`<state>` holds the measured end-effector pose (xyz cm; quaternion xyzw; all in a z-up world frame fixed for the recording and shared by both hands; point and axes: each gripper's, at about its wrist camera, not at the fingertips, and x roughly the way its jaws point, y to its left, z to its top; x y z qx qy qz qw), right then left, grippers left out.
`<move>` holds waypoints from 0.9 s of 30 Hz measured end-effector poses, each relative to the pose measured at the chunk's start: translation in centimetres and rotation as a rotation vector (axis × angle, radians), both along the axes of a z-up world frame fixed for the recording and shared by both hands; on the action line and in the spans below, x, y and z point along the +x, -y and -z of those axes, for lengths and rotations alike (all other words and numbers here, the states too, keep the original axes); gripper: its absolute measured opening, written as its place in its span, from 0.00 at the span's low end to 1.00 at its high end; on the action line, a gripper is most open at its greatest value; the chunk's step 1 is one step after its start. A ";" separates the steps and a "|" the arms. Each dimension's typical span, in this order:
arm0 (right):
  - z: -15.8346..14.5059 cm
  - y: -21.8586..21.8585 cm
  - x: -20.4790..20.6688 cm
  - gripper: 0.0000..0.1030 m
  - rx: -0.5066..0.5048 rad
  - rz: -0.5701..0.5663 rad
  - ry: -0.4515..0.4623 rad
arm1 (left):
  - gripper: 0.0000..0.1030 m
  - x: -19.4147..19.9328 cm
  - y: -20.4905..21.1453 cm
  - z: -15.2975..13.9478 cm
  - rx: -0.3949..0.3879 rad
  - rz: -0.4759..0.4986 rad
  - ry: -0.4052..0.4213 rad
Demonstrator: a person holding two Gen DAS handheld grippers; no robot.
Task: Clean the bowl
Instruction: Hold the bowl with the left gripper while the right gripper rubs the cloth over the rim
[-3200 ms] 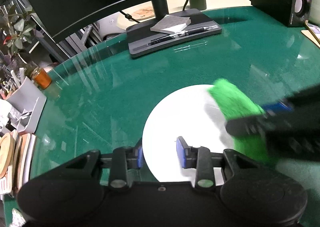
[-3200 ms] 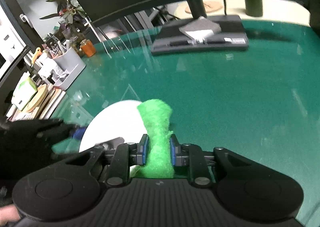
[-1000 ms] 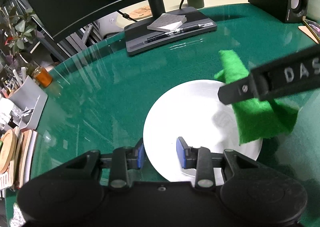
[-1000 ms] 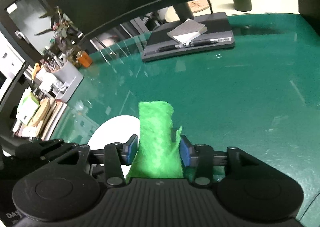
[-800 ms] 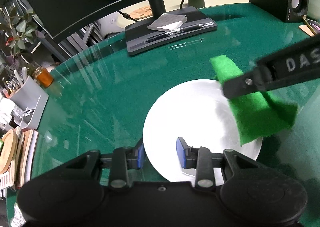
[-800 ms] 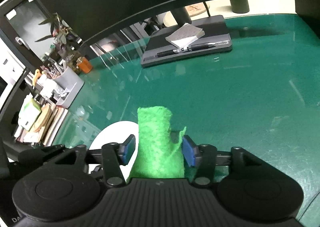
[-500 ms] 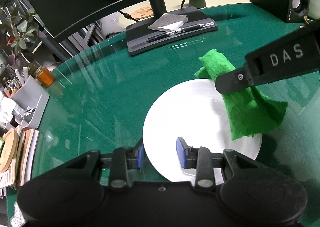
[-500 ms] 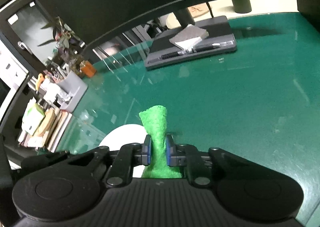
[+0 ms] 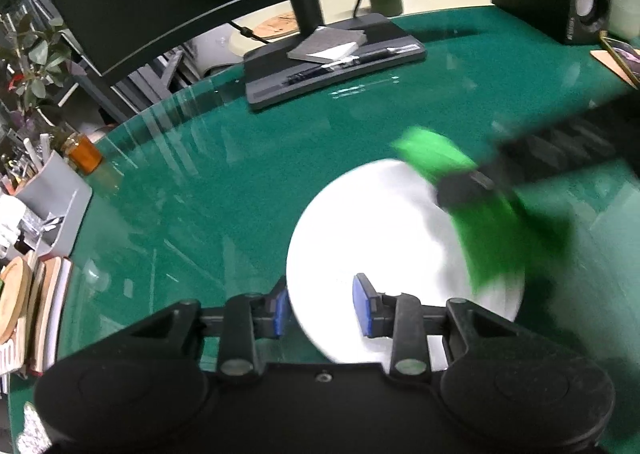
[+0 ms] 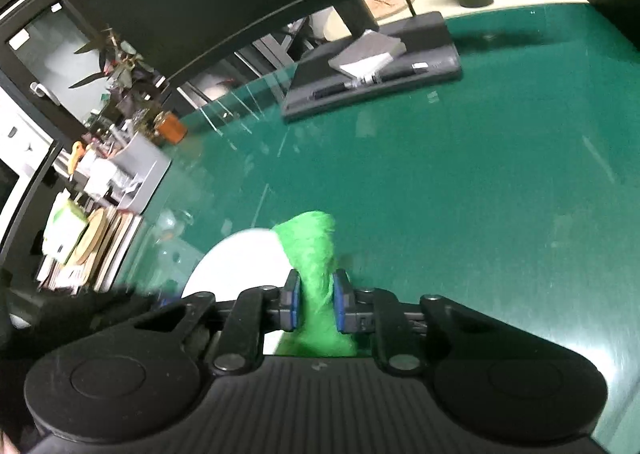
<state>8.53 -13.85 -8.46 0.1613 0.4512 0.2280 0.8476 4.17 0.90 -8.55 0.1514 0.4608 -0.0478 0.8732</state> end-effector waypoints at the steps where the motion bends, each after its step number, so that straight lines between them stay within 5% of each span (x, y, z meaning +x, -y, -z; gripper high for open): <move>1: 0.0 -0.4 0.2 0.19 -0.009 -0.014 0.006 | 0.28 0.0 -0.1 0.0 -0.007 -0.004 -0.006; 9: 0.1 -0.6 0.6 0.18 -0.005 -0.033 0.006 | 0.39 1.7 -0.2 -0.2 -0.025 0.000 -0.006; 22: -0.4 0.3 -3.4 0.22 -0.029 -0.067 -0.005 | 0.34 2.3 -0.1 0.1 -0.014 0.006 0.004; 27: -2.7 1.5 -3.1 0.13 -0.016 -0.002 0.075 | 0.34 1.7 -1.0 -0.3 -0.050 0.011 -0.007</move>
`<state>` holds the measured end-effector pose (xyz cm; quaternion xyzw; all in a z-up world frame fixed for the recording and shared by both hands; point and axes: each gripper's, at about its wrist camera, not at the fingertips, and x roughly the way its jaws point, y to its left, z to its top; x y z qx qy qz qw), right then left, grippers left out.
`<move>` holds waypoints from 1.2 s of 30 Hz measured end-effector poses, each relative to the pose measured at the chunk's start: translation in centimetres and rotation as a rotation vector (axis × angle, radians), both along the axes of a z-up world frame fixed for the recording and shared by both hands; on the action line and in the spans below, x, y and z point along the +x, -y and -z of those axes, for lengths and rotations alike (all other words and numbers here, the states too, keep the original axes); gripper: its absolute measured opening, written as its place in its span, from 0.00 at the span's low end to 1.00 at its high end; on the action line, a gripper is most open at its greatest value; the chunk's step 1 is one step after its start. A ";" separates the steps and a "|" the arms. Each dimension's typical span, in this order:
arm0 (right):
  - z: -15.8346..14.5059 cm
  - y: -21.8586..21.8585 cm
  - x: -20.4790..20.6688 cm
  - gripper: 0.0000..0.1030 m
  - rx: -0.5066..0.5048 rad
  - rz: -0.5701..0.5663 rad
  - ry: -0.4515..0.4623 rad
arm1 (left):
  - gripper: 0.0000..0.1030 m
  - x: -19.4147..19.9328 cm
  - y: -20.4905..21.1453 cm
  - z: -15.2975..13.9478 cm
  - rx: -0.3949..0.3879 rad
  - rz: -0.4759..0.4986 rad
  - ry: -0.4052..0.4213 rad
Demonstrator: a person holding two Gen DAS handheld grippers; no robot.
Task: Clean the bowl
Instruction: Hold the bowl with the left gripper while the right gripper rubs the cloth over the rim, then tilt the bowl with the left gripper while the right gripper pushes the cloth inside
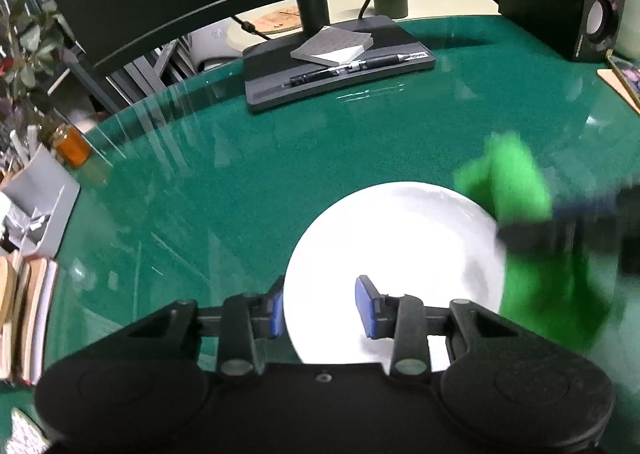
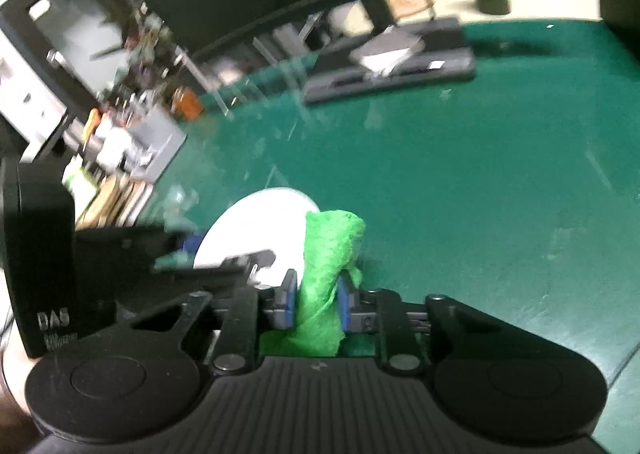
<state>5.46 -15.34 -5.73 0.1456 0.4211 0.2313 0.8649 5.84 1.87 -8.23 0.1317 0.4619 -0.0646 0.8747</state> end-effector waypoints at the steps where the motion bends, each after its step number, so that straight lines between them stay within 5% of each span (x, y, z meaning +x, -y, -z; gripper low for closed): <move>1: -0.4 0.1 0.2 0.13 0.008 0.003 0.013 | 0.34 -0.3 -0.1 -0.1 -0.005 0.004 0.002; 7: -2.5 -1.6 1.8 0.13 0.043 -0.051 0.117 | 0.24 -1.2 -1.3 -0.1 -0.047 0.017 -0.017; 10: -1.1 -4.3 2.4 0.17 -0.017 -0.193 0.124 | 0.24 -1.1 -1.5 -0.1 -0.050 0.015 -0.019; 12: 0.8 -6.3 2.6 0.28 -0.113 -0.327 0.092 | 0.24 -1.1 -1.7 -0.1 -0.054 0.011 -0.016; 17: -1.0 -5.3 0.8 0.79 -0.136 -0.378 0.179 | 0.24 -1.0 -2.2 0.1 -0.089 0.001 -0.018; 18: -1.4 -5.2 0.6 0.79 -0.143 -0.380 0.207 | 0.24 -1.0 -2.3 0.1 -0.093 0.001 -0.017; 19: -1.9 -5.0 0.4 0.77 -0.154 -0.382 0.238 | 0.24 -1.0 -2.4 0.1 -0.097 0.001 -0.016; 21: -2.5 -5.0 0.5 0.46 -0.206 -0.397 0.272 | 0.24 -1.1 -2.5 0.1 -0.098 0.001 -0.013; 22: -2.3 -5.1 0.7 0.24 -0.208 -0.405 0.261 | 0.24 -1.2 -2.4 0.1 -0.098 0.001 -0.012; 28: 0.9 -8.6 2.6 0.16 -0.389 -0.528 0.156 | 0.24 -1.2 -2.4 0.1 -0.092 0.004 -0.003; 31: 1.8 -9.8 2.5 0.03 -0.455 -0.579 0.144 | 0.25 -1.2 -2.4 0.2 -0.095 0.002 0.002; 36: 1.7 -11.9 2.6 0.03 -0.593 -0.701 0.134 | 0.25 -1.1 -2.9 0.2 -0.120 0.007 -0.001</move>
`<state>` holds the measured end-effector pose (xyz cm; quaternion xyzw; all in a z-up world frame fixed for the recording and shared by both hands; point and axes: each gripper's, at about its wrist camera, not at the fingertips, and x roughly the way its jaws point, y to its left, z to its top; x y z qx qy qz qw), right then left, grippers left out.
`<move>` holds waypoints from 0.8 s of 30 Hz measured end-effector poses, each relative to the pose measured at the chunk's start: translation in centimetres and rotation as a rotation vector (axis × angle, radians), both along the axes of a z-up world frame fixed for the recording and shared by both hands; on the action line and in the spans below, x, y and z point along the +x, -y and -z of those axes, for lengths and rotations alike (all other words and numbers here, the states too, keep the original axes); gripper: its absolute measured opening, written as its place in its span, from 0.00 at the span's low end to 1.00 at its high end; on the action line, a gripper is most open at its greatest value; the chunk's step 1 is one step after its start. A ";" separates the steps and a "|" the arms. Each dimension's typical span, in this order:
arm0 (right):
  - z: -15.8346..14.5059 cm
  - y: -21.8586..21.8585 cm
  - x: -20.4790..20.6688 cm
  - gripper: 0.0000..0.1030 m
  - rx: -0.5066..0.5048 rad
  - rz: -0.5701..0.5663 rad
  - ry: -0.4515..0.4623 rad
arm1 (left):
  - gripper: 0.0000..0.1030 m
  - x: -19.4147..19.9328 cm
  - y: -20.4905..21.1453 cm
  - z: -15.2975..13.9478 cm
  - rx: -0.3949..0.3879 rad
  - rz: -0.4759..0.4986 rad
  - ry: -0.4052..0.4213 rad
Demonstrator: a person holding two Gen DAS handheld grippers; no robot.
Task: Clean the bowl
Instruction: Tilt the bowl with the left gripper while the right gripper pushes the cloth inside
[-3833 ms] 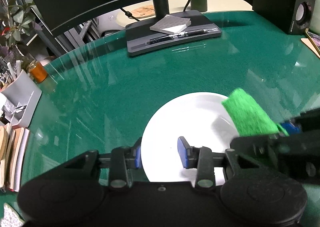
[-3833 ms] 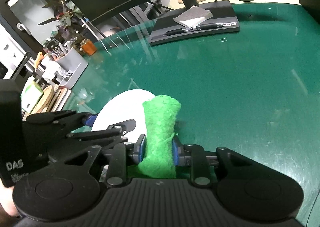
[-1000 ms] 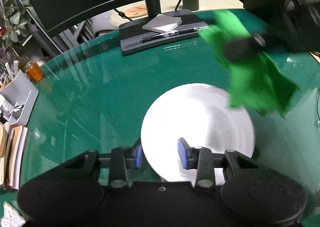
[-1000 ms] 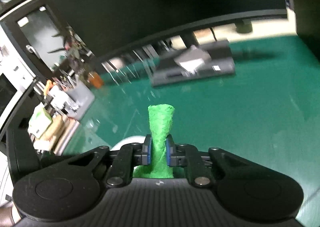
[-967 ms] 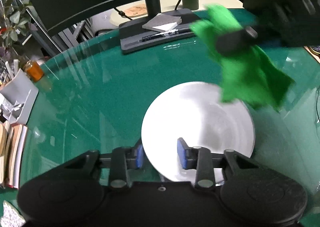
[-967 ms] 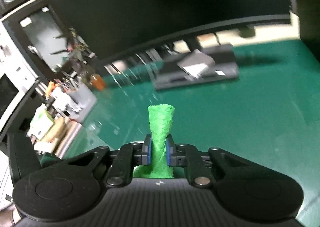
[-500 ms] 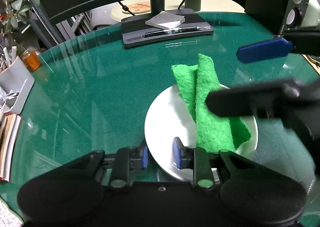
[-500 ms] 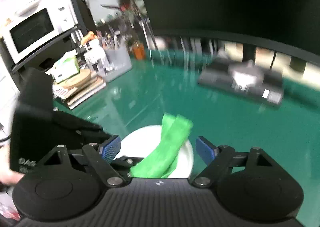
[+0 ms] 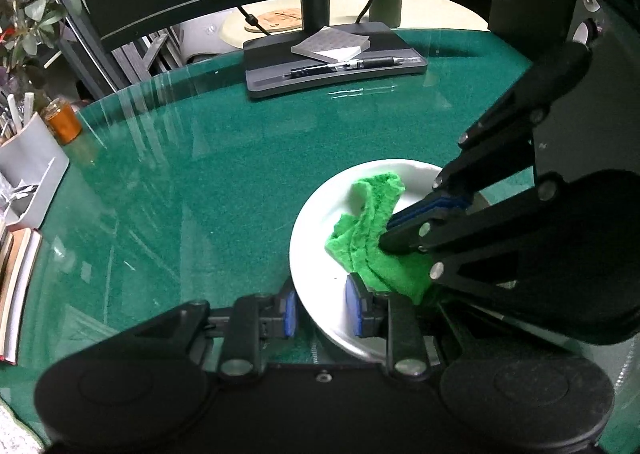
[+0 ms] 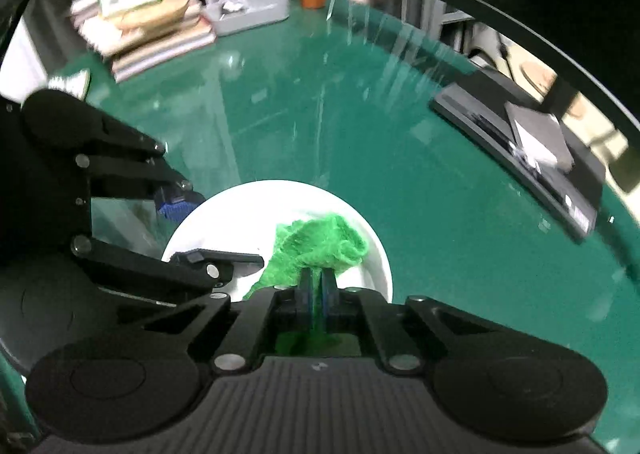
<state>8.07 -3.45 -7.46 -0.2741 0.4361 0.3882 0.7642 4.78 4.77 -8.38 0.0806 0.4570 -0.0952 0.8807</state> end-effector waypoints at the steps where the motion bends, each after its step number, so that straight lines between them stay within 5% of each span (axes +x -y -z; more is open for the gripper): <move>1: -0.1 -0.1 -0.1 0.03 -0.019 -0.022 -0.004 | 0.26 0.0 -0.1 0.0 -0.004 0.001 0.000; 3: -0.6 0.2 -0.3 0.04 -0.076 -0.100 -0.020 | 0.27 0.0 -0.4 0.0 -0.020 0.001 -0.001; 10: -2.5 0.5 -0.1 0.06 -0.010 -0.143 0.000 | 0.27 0.2 -0.6 0.0 -0.029 0.007 -0.005; 15: -0.2 -1.2 -0.6 0.08 -0.066 -0.225 0.010 | 0.27 0.2 -0.7 0.0 -0.022 0.020 -0.005; 20: -1.1 -1.6 -0.7 0.24 -0.066 -0.244 0.032 | 0.27 0.2 -0.8 0.0 -0.027 0.007 0.000; 24: -1.1 -2.0 -0.7 0.23 -0.054 -0.254 0.039 | 0.27 -0.1 -0.5 0.0 0.000 0.040 0.017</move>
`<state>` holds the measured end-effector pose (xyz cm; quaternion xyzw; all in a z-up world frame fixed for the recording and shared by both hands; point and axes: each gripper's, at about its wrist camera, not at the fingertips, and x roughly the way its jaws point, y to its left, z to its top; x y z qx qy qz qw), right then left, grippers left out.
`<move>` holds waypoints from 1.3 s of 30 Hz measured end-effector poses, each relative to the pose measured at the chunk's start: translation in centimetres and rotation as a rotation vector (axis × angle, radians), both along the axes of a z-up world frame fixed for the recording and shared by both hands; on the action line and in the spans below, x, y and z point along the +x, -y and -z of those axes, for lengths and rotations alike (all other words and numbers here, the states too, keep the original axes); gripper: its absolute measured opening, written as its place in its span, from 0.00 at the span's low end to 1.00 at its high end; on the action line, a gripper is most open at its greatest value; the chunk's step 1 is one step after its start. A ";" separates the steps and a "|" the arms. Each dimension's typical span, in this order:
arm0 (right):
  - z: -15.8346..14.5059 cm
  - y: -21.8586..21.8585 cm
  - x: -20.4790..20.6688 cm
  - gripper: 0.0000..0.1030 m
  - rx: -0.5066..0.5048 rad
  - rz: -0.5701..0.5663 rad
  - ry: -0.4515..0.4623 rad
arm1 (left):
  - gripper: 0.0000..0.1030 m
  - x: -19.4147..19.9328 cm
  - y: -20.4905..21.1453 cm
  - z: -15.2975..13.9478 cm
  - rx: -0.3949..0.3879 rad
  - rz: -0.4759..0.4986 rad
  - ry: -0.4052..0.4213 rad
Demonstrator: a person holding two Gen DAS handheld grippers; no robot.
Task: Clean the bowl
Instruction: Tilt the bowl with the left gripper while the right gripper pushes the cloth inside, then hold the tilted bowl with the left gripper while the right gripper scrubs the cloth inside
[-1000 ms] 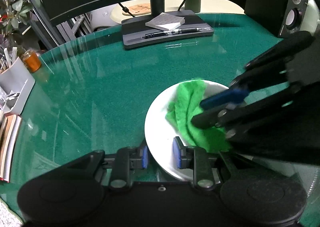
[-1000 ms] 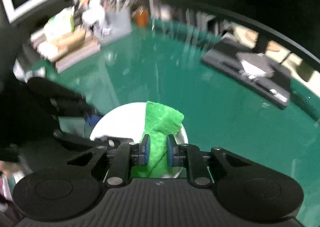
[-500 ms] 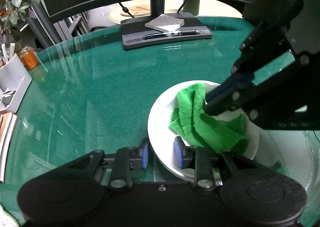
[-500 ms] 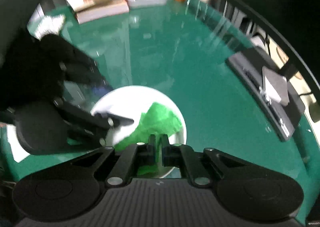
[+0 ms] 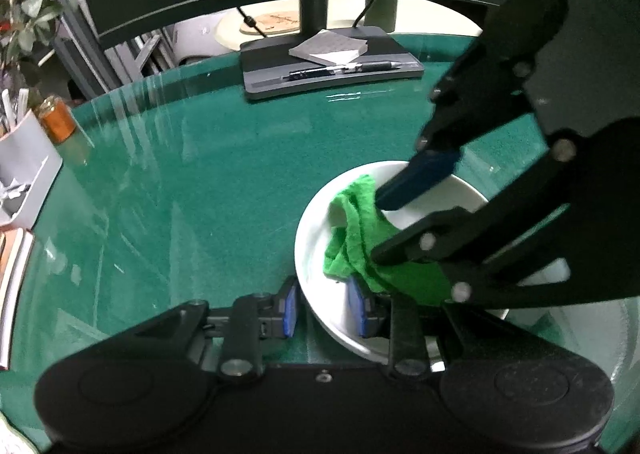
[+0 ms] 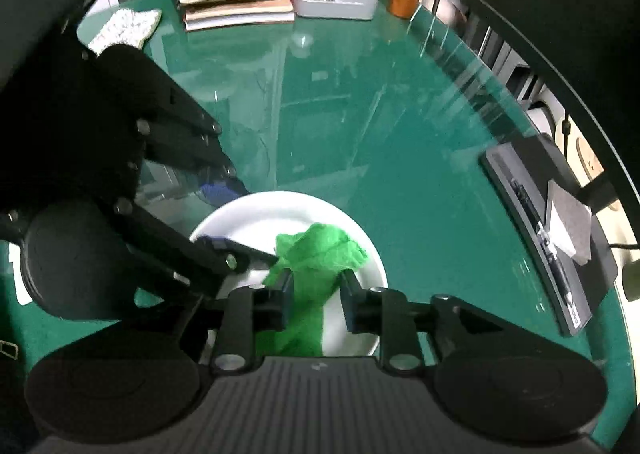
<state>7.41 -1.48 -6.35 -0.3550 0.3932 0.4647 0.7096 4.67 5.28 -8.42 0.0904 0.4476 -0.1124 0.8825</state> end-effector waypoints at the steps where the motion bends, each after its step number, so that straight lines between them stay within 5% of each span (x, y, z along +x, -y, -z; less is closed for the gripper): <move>1: 0.6 -0.2 0.2 0.20 -0.013 0.002 -0.003 | 0.27 0.0 0.0 0.0 0.002 0.001 -0.001; 6: 1.2 -0.3 1.2 0.13 -0.019 0.028 -0.031 | 0.27 0.1 0.1 -0.1 0.008 0.006 -0.005; 14: 0.6 0.4 -0.7 0.07 -0.171 -0.093 0.081 | 0.30 0.4 -0.3 -0.2 -0.005 0.004 -0.019; 20: -2.1 1.8 0.7 0.17 -0.019 -0.018 0.007 | 0.30 0.5 -0.5 -0.3 -0.010 0.002 -0.022; 27: 1.1 0.0 0.7 0.17 -0.073 -0.002 -0.014 | 0.30 0.6 -0.6 -0.4 -0.009 -0.002 -0.026; 31: 1.3 -0.5 0.7 0.04 -0.136 0.002 0.061 | 0.31 0.7 -0.5 -0.4 0.000 0.002 -0.023; 39: 0.9 -0.5 0.3 0.06 -0.158 -0.011 -0.145 | 0.35 0.8 -0.2 -0.5 0.005 0.021 -0.021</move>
